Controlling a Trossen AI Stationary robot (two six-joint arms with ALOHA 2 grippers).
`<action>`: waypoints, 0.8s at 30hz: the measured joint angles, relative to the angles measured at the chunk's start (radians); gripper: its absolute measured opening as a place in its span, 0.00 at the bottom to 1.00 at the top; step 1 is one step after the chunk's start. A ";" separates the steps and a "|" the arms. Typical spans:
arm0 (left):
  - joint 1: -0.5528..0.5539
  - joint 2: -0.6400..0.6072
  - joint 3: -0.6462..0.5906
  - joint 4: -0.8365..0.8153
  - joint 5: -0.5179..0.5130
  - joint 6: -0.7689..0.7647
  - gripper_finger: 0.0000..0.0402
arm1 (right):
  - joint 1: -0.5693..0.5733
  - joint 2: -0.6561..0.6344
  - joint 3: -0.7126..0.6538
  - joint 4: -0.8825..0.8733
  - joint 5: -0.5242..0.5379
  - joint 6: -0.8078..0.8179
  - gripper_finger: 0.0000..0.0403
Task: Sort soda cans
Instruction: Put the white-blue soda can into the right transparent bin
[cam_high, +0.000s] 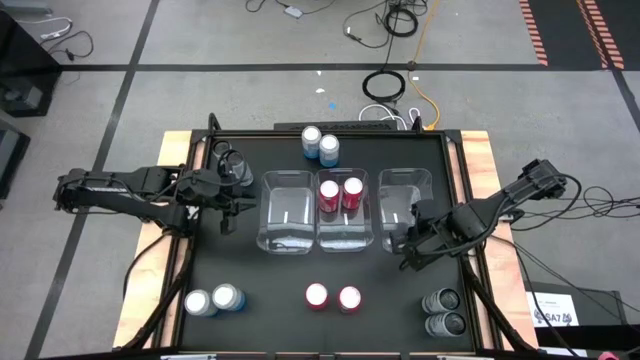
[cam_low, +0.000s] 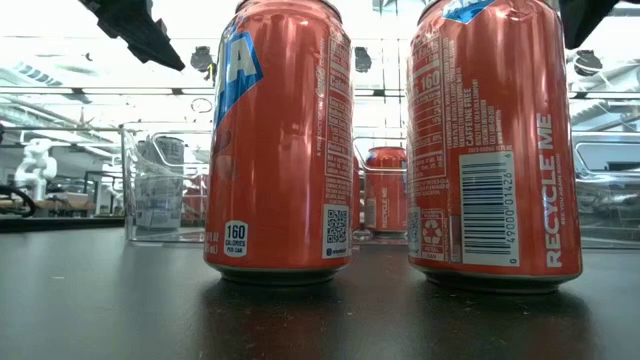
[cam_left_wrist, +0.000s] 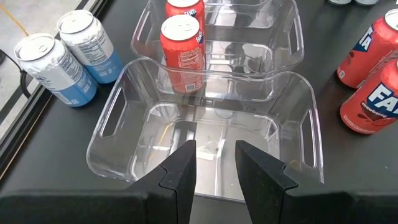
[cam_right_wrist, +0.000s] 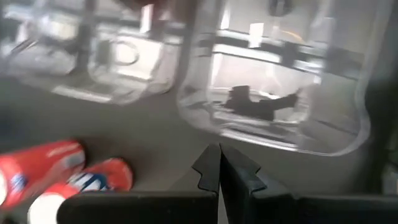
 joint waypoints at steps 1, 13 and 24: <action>0.000 0.000 0.000 0.000 0.000 0.000 0.31 | 0.000 0.000 0.000 -0.012 0.000 0.015 0.01; 0.000 0.000 0.000 -0.001 -0.001 -0.008 0.31 | 0.001 0.000 0.000 -0.036 -0.012 0.051 0.40; -0.001 0.000 0.000 -0.001 0.026 -0.060 0.31 | 0.006 0.000 0.000 -0.030 -0.091 -0.060 0.94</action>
